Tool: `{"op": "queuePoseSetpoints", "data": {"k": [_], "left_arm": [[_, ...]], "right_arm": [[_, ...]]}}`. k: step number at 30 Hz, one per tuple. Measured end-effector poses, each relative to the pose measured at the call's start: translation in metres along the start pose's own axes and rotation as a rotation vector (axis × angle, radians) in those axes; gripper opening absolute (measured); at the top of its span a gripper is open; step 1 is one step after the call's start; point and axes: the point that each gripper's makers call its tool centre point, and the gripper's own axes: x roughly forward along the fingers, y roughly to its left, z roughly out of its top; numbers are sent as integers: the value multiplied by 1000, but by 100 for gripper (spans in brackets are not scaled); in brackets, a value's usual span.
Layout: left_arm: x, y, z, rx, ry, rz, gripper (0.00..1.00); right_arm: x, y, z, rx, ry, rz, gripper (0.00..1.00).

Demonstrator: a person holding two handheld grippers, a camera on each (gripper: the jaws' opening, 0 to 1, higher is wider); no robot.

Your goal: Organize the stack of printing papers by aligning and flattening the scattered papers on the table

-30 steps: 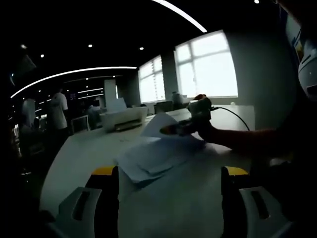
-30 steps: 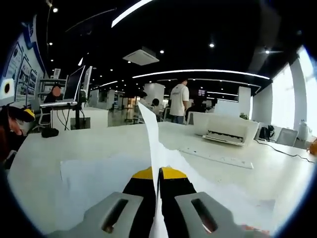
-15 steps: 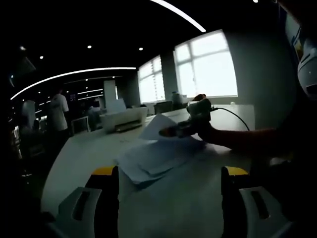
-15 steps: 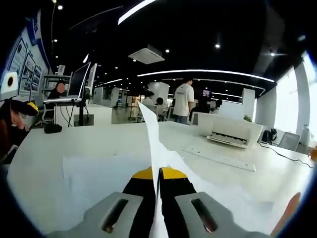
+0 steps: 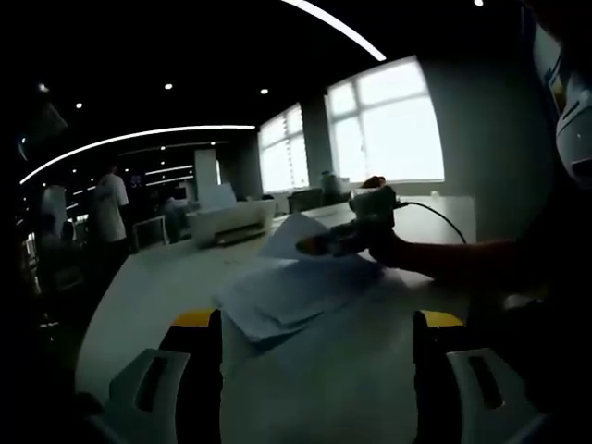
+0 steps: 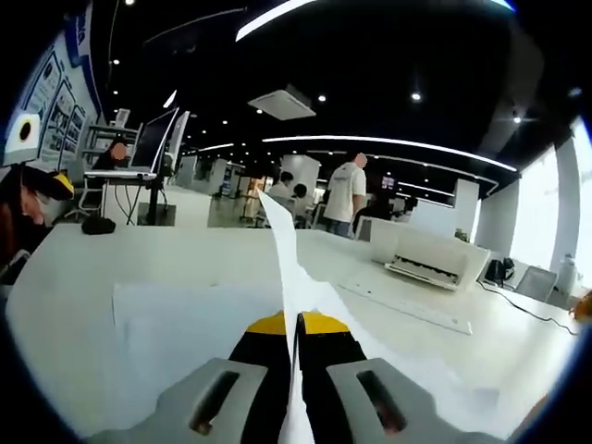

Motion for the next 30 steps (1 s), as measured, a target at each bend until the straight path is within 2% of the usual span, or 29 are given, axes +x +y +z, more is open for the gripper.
{"op": "queuePoseSetpoints", "data": {"k": [6, 11, 20, 24, 30], "left_arm": [[-1, 0, 1, 0, -3, 1, 88], [-1, 0, 1, 2, -2, 2, 88], [-1, 0, 0, 3, -1, 3, 87], [-1, -2, 3, 1, -15, -4, 88], [0, -2, 3, 1, -11, -1, 88]], "right_arm": [[-4, 1, 12, 53, -29, -2, 0], [-3, 1, 11, 69, -19, -2, 0], [-3, 2, 13, 57, -26, 8, 0], [-5, -2, 17, 25, -46, -17, 0], [-9, -8, 25, 35, -74, -37, 0]]}}
